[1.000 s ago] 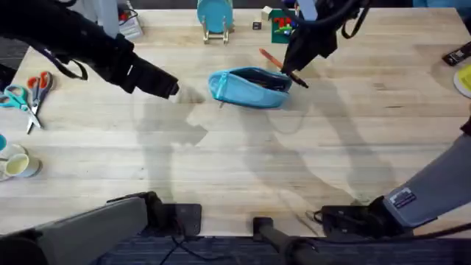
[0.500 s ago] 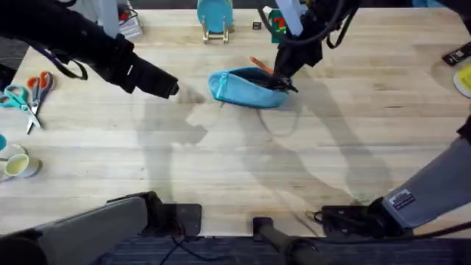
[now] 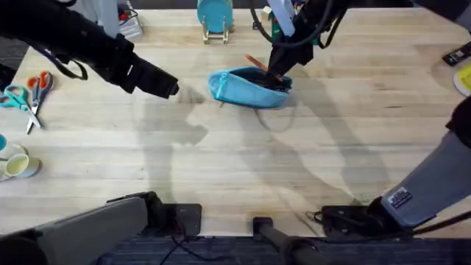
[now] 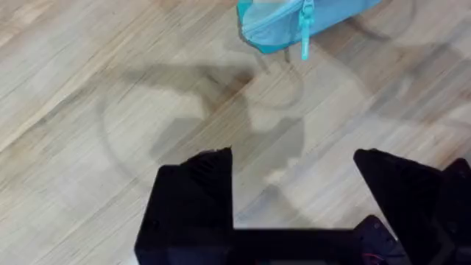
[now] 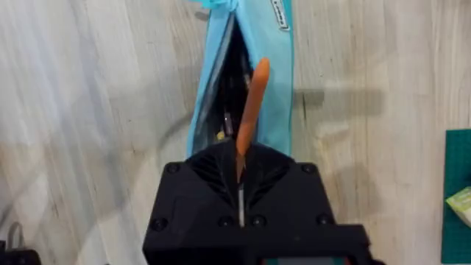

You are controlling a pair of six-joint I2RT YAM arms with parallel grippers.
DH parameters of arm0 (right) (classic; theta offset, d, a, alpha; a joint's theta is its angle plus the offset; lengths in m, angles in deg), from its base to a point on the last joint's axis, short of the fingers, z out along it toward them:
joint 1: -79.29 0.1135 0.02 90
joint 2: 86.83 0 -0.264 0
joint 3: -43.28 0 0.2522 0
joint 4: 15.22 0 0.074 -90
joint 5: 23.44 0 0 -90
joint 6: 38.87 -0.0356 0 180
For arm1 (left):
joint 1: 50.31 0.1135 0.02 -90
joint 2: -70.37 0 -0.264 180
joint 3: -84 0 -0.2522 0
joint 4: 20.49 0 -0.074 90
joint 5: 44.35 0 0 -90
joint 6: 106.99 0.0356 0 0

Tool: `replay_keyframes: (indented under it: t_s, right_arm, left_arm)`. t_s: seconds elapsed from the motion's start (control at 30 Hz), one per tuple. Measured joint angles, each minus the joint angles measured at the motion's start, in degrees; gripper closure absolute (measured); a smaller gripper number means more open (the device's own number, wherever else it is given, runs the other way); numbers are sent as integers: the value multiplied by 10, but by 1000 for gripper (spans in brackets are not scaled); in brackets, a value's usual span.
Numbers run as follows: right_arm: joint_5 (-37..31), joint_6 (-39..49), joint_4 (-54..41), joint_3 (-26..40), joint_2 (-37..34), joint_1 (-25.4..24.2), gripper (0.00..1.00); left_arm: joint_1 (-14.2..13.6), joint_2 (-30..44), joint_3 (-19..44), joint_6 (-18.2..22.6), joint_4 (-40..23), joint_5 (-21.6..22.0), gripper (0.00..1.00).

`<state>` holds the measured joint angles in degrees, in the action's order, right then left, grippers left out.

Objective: Unzip the bag, pick up the pens from the table one at a time and place them inside, then zip the bag closed.

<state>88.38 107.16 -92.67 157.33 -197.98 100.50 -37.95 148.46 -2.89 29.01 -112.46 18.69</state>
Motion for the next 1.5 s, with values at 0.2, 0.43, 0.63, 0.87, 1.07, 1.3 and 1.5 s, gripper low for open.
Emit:
replay_keyframes:
  t_s: [0.2, 0.43, 0.63, 0.87, 1.07, 1.3, 1.5]
  right_arm:
    - [0, 0, 2, 0, 0, 0, 969]
    - [0, 0, 3, 0, 0, 8, 969]
    - [0, 1, 5, 0, -20, 13, 969]
    - [0, 2, 5, 0, -40, 13, 969]
    - [0, 2, 5, 0, -40, 13, 969]
    - [0, 2, 5, 0, -40, 13, 956]
    - [0, 2, 4, 0, -40, 13, 210]
  left_arm:
    - [0, 0, 0, 0, 0, 0, 6]
    - [0, 0, 0, 0, 1, 0, 6]
    - [0, 0, 0, 0, 3, 0, 5]
    - [0, 0, 0, 0, 3, 0, 6]
    - [0, 0, 0, 0, 3, 0, 5]
    - [0, 0, 0, 0, 3, 0, 6]
    - [0, 0, 0, 0, 3, 0, 6]
